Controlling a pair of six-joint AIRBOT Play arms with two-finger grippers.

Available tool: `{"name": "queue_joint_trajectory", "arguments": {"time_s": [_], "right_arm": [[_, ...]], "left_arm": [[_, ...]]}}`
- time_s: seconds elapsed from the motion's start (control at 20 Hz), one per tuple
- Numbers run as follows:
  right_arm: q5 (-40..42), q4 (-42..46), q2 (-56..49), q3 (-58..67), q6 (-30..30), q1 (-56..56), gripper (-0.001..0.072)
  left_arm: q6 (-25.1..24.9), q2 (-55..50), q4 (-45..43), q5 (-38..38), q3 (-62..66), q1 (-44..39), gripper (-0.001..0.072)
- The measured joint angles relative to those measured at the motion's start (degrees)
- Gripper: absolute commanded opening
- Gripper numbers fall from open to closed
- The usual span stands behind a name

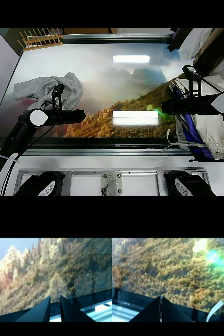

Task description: Fold the clothes and pants, and hang the long-sleeved shirts on hangers.

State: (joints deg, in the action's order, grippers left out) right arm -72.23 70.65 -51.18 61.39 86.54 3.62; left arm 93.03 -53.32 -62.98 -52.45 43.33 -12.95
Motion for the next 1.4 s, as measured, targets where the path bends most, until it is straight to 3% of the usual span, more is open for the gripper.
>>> {"name": "queue_joint_trajectory", "arguments": {"time_s": [0.75, 0.8, 0.85, 0.9, 1.15, 1.4], "right_arm": [[0.0, 0.0, 0.0, 0.0, 0.0, 0.0, 0.0028], [0.0, 0.0, 0.0, 0.0, 0.0, 0.0, 0.0028], [0.0, 0.0, 0.0, 0.0, 0.0, 0.0, 0.0028], [0.0, 0.0, 0.0, 0.0, 0.0, 0.0, 0.0028], [0.0, 0.0, 0.0, 0.0, 0.0, 0.0, 0.0028], [0.0, 0.0, 0.0, 0.0, 0.0, 0.0, 0.0029]], "left_arm": [[0.0, 0.0, 0.0, 0.2, 0.0, 0.0, 0.0135], [0.0, 0.0, 0.0, 0.4, 0.0, 0.0, 0.0303], [0.0, 0.0, 0.0, 0.9, 0.0, 0.0, 0.0666], [-0.5, 0.0, 0.0, 1.6, 0.2, 0.2, 0.072], [-6.4, -3.6, -7.3, 5.2, 8.0, 7.2, 0.072], [-8.1, -17.4, -20.3, 6.5, 18.9, 15.9, 0.072]]}}
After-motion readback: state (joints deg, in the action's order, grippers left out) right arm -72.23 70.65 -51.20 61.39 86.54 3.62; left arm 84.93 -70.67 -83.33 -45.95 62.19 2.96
